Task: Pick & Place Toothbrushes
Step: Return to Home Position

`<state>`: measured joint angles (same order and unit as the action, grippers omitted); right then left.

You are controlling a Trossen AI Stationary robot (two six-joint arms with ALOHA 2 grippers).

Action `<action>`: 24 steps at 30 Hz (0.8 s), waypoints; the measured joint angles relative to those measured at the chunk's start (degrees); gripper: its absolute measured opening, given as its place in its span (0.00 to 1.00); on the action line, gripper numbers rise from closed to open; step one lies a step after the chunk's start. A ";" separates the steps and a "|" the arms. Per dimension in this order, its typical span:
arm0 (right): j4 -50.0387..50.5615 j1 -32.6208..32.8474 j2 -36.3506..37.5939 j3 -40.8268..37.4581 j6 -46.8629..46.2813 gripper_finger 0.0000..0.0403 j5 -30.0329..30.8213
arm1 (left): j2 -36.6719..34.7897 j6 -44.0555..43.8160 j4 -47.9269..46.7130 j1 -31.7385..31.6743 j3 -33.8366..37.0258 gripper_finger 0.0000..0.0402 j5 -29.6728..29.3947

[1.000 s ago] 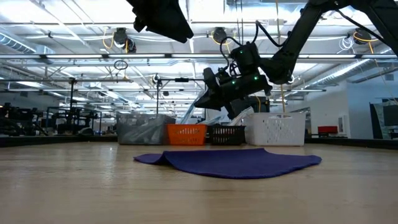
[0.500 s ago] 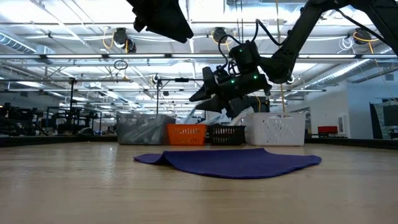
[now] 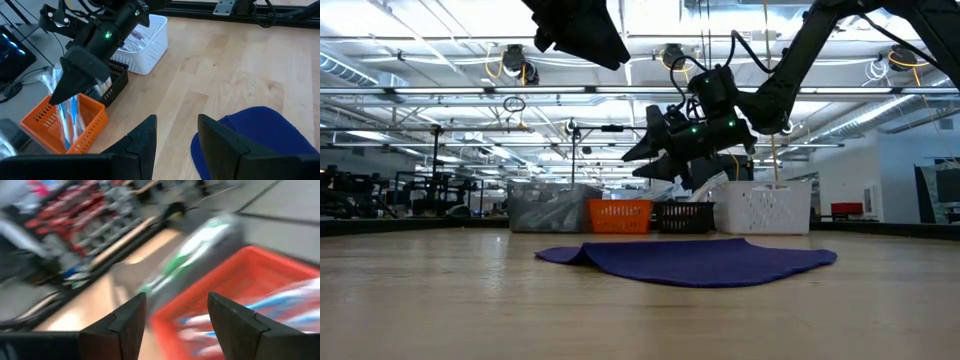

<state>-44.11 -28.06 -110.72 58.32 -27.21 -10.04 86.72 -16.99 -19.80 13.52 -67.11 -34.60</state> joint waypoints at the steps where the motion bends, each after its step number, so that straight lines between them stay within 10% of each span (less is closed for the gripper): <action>1: -0.54 0.13 0.00 -0.06 -0.56 0.50 -2.41 | 0.00 0.00 -0.32 0.00 0.00 0.36 0.01; 6: -3.25 2.83 2.15 -0.09 -0.43 0.50 -20.06 | -0.23 -0.18 -4.48 0.63 0.00 0.36 -2.35; 10: -2.47 7.39 7.05 -3.15 1.31 0.48 -22.15 | -0.66 -0.70 -7.93 1.38 -0.02 0.36 -3.03; 24: 6.89 30.17 38.87 -27.36 16.26 0.33 16.92 | -7.35 -2.76 -12.67 6.82 2.55 0.36 -12.30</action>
<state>-37.22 2.11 -71.84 30.96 -10.95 6.87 79.36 -19.75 -32.47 20.34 -64.56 -46.90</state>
